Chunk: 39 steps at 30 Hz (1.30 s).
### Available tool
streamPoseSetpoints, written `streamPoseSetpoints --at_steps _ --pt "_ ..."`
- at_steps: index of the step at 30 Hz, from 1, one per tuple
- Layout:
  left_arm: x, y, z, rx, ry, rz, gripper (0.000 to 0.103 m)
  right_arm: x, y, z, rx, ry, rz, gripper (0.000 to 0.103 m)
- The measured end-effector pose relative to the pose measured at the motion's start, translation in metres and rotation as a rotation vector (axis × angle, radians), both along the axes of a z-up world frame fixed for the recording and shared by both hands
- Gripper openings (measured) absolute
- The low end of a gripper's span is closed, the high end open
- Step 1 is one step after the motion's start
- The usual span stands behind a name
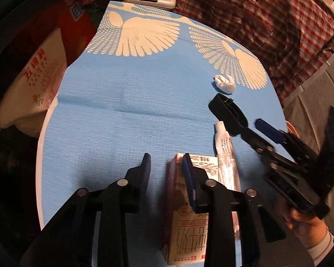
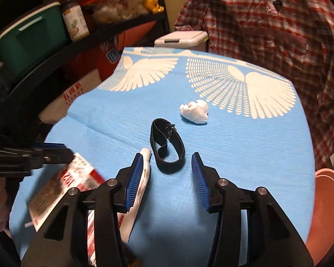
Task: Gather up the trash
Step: 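Grasp the white milk carton with the left gripper while the right gripper grasps the black strap, then lift and carry the milk carton and black strap over the pink bucket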
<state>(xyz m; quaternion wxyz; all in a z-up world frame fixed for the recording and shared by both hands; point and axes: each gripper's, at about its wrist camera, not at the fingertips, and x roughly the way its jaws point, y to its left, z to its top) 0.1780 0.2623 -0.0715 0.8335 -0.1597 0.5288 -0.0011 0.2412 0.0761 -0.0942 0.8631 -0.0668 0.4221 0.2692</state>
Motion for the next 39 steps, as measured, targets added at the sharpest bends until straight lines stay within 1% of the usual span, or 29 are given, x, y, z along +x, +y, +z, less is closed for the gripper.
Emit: streamPoseSetpoints --at_steps 2,5,7,8,9,12,14,16,22,23,27,33,39 --pt "-0.002 -0.006 0.002 -0.003 0.006 -0.022 0.045 0.006 0.002 -0.003 -0.006 0.014 -0.006 0.047" --pt "-0.006 -0.015 0.001 -0.017 0.025 -0.063 0.047 0.012 0.003 -0.006 -0.009 0.031 -0.015 0.047" --pt "-0.008 -0.020 0.001 -0.023 0.038 -0.078 0.048 0.013 0.003 -0.009 -0.017 0.040 -0.018 0.044" --pt "-0.010 -0.023 0.001 -0.023 0.044 -0.086 0.048 0.013 0.003 -0.009 -0.015 0.043 -0.015 0.038" --pt "-0.011 -0.027 0.002 -0.023 0.051 -0.099 0.048 0.012 0.004 -0.010 -0.017 0.043 -0.010 0.029" --pt "-0.016 -0.037 0.001 0.019 0.076 -0.130 0.050 0.008 0.003 -0.008 -0.023 0.028 -0.003 0.016" --pt "-0.018 -0.041 -0.001 0.037 0.094 -0.140 0.051 0.006 0.000 -0.005 -0.020 0.025 -0.006 0.013" --pt "-0.022 -0.044 -0.002 0.063 0.110 -0.150 0.051 0.005 -0.003 -0.002 -0.016 0.019 -0.014 0.011" --pt "-0.029 -0.046 -0.009 0.104 0.139 -0.156 0.051 -0.004 -0.010 0.010 -0.006 0.001 -0.017 0.008" --pt "-0.029 -0.045 -0.009 0.103 0.139 -0.151 0.048 -0.007 -0.012 0.013 -0.006 -0.003 -0.018 0.008" --pt "-0.030 -0.041 -0.003 0.105 0.114 -0.130 0.047 -0.017 -0.019 0.024 0.000 -0.014 -0.026 0.008" --pt "-0.034 -0.039 0.016 0.084 0.063 -0.101 0.047 -0.036 -0.037 0.044 0.012 -0.035 -0.046 0.008" --pt "-0.041 -0.044 0.029 0.076 0.024 -0.080 0.047 -0.057 -0.056 0.063 0.030 -0.062 -0.068 0.008"
